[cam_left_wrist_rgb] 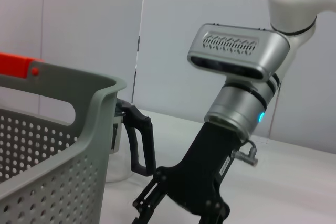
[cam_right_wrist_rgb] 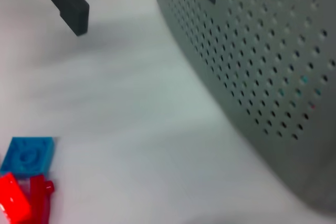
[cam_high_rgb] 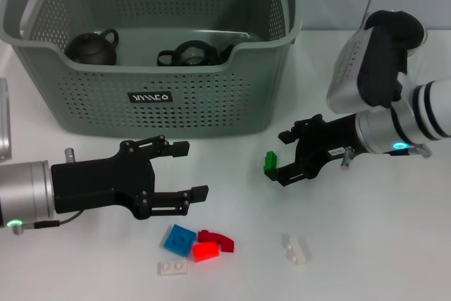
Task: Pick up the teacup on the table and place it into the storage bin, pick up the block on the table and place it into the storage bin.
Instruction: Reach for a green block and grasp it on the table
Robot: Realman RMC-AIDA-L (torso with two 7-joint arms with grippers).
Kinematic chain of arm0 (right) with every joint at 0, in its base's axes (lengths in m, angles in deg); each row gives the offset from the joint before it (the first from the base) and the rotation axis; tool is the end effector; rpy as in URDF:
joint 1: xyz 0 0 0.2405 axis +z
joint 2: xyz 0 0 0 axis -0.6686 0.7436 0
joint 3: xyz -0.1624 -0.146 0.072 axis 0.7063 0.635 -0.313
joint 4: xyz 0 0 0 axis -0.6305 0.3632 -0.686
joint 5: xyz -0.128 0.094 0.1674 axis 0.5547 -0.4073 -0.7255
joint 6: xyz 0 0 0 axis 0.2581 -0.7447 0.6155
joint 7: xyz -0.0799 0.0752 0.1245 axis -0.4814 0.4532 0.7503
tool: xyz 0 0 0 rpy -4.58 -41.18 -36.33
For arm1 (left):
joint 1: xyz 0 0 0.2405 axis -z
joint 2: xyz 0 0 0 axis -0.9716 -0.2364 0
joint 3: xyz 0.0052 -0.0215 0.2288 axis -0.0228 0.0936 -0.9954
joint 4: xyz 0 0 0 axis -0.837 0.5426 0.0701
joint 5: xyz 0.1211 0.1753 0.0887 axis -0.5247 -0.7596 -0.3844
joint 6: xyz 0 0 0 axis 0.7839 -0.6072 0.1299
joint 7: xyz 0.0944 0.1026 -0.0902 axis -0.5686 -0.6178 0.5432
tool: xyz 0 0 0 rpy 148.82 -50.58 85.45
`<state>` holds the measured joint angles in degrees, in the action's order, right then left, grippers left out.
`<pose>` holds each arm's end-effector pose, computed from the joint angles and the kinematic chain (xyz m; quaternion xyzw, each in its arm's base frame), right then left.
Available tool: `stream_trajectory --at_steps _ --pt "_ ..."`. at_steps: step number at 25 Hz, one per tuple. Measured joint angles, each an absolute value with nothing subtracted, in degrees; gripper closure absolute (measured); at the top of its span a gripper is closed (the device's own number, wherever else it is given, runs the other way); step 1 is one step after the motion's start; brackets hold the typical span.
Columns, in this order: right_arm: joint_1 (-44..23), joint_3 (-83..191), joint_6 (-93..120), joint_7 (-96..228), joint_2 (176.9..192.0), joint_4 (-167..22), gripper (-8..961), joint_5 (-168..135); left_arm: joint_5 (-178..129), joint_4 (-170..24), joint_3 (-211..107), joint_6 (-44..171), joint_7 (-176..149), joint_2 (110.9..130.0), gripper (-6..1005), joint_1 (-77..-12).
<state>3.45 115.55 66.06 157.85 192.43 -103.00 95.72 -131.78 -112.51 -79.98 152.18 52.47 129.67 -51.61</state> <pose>0.2006 0.3986 -0.0954 -0.9831 0.1300 -0.0335 0.1244 -0.2584 0.2998 -0.0180 -0.9448 -0.1510 -0.2591 0.1322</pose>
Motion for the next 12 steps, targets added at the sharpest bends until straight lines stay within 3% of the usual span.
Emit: stream_trajectory --at_steps 12 --pt "4.7 123.7 58.2 157.8 192.61 -99.3 132 91.1 -131.9 -112.5 -80.0 152.0 52.5 129.72 151 -51.6"
